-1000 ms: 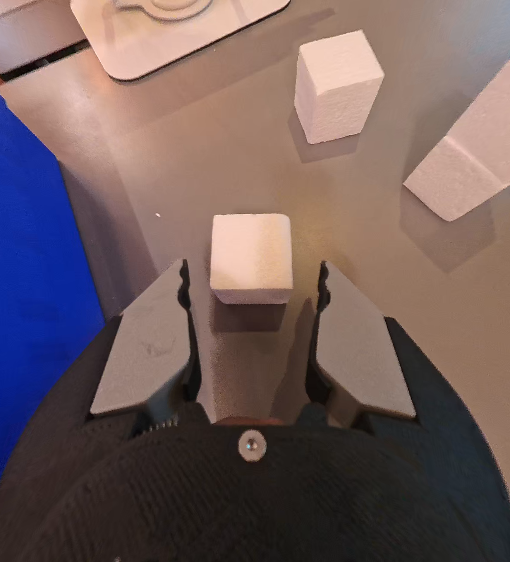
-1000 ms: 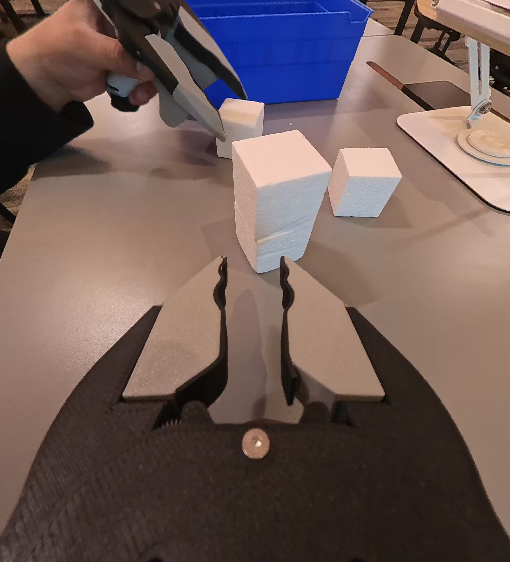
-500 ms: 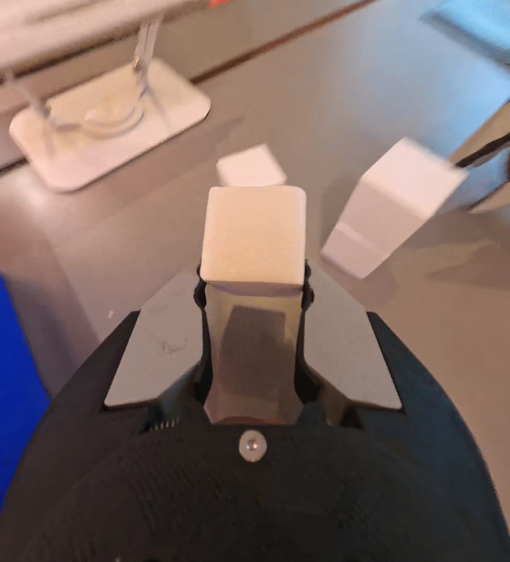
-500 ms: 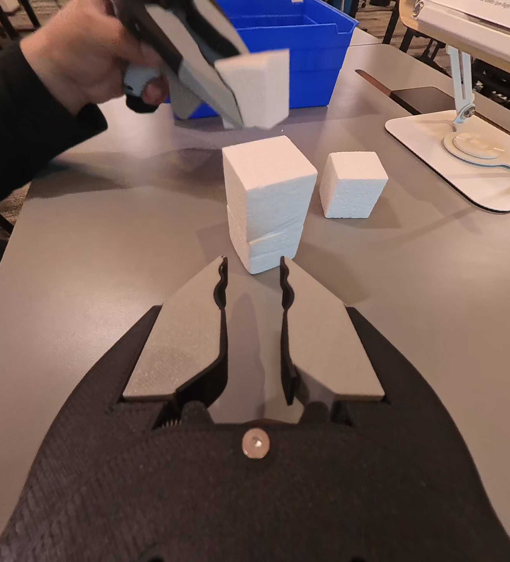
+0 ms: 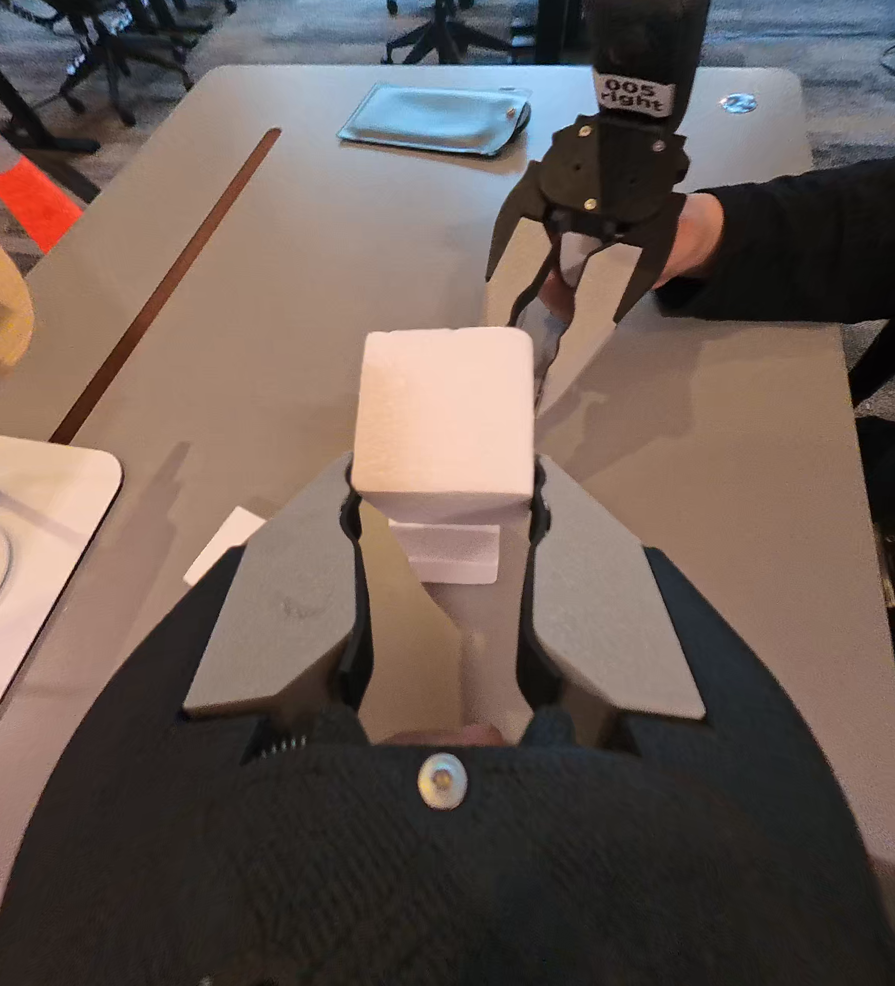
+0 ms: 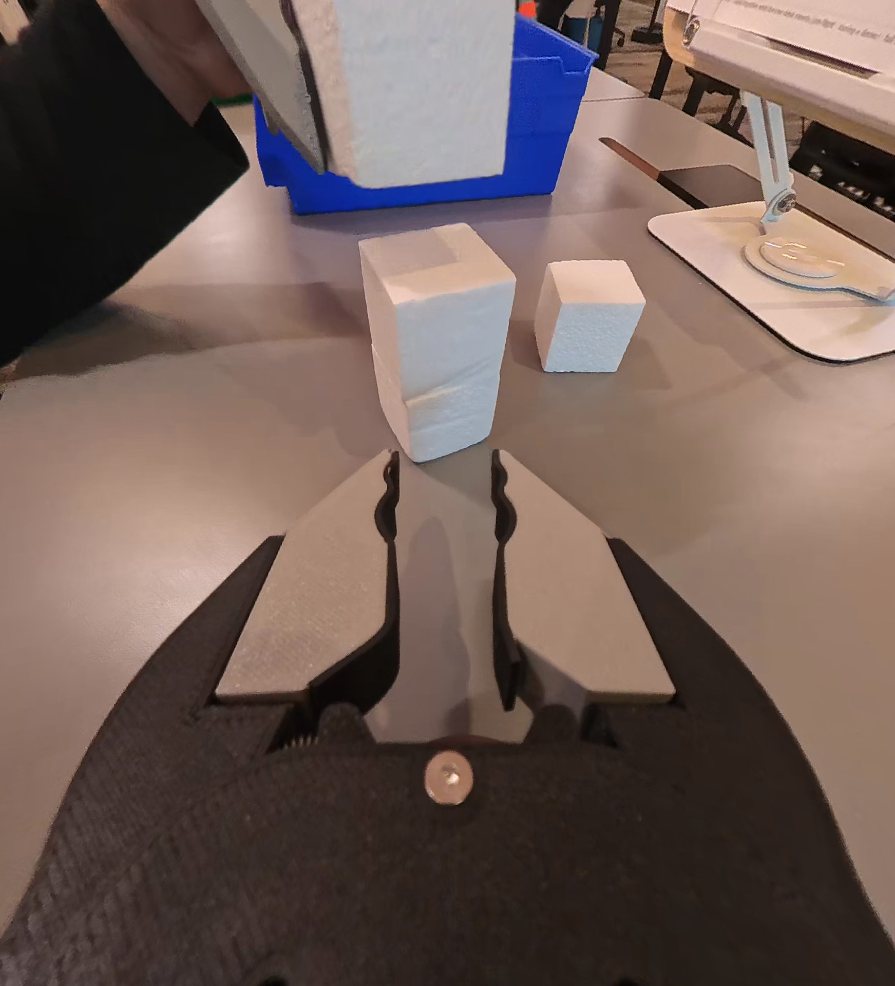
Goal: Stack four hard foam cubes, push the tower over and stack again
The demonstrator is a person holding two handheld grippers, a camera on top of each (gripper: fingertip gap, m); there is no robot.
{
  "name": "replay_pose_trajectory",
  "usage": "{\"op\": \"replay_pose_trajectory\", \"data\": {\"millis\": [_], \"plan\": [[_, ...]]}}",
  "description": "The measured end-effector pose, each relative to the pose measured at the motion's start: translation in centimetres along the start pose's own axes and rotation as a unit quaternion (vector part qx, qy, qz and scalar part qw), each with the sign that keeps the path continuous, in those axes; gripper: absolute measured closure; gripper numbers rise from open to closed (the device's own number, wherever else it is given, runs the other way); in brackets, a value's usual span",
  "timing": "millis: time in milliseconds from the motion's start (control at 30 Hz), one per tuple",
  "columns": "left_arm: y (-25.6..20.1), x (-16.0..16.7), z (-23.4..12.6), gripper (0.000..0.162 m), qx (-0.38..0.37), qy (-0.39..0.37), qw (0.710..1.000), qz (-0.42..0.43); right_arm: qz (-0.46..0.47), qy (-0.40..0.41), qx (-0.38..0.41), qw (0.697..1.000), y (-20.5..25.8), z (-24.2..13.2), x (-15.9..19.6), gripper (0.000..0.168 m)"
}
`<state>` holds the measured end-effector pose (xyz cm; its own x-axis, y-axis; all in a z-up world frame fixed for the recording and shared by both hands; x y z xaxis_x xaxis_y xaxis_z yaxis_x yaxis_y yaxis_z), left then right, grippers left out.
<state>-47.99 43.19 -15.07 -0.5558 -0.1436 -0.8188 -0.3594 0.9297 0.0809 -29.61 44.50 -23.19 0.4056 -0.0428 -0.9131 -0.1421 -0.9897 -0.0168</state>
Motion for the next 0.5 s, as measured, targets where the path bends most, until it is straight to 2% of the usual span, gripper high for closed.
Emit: {"op": "replay_pose_trajectory", "data": {"millis": [300,500], "plan": [[-0.91,0.97,0.57,0.1,0.0,0.031,0.999,0.023,-0.002,0.023,0.014,1.0,-0.83,0.27,0.99,0.134],[-0.23,0.33,0.11,0.1,-0.022,-0.005,1.0,0.001,0.002,0.02,0.018,1.0,-0.94,0.22,0.99,0.134]]}}
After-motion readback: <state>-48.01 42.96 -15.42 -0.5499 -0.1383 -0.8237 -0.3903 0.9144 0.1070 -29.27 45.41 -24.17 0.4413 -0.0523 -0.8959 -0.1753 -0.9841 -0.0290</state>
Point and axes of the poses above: each gripper's, where its closed fingertips meet, z out along the fingers, x out of its underside, y = z × x across the jaws, the point moved 7 cm from there along -z, back along the fingers, and after that the axes turned 2 degrees about y, right-handed, at the moved point
